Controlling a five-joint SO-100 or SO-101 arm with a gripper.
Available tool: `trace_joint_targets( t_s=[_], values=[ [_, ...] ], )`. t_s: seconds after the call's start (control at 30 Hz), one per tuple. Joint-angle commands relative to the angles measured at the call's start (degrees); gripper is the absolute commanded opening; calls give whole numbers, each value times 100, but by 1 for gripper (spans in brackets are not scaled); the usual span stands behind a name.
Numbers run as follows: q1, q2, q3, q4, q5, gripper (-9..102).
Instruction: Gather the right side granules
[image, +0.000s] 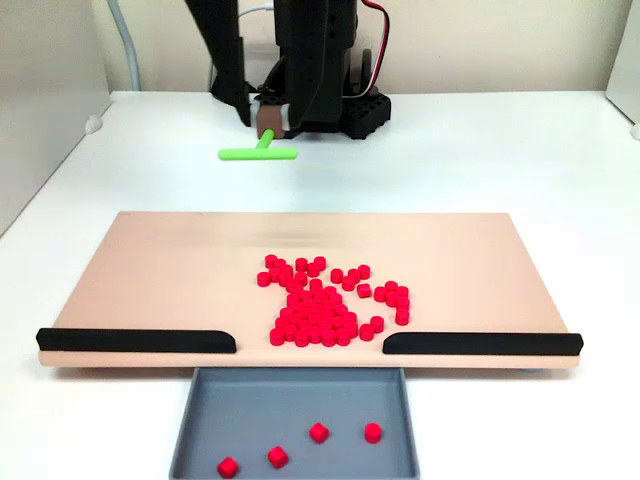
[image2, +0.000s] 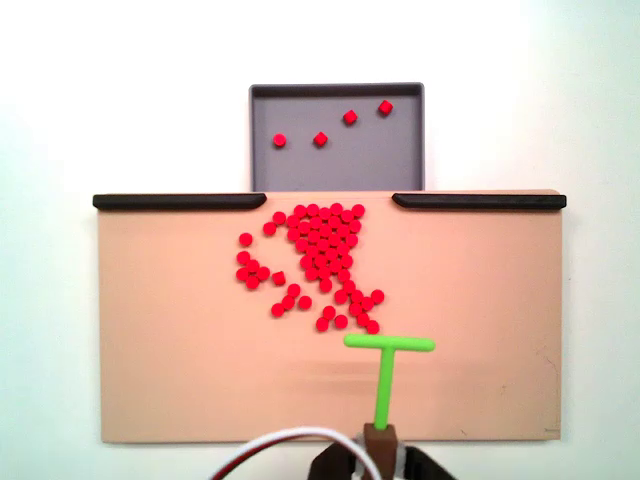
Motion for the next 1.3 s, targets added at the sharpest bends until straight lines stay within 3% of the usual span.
trace_joint_targets(
  t_s=[0.0,1.27],
  values=[
    [-308,431,185,-44,598,0],
    [-519,237,141,-105,246,0]
  ],
)
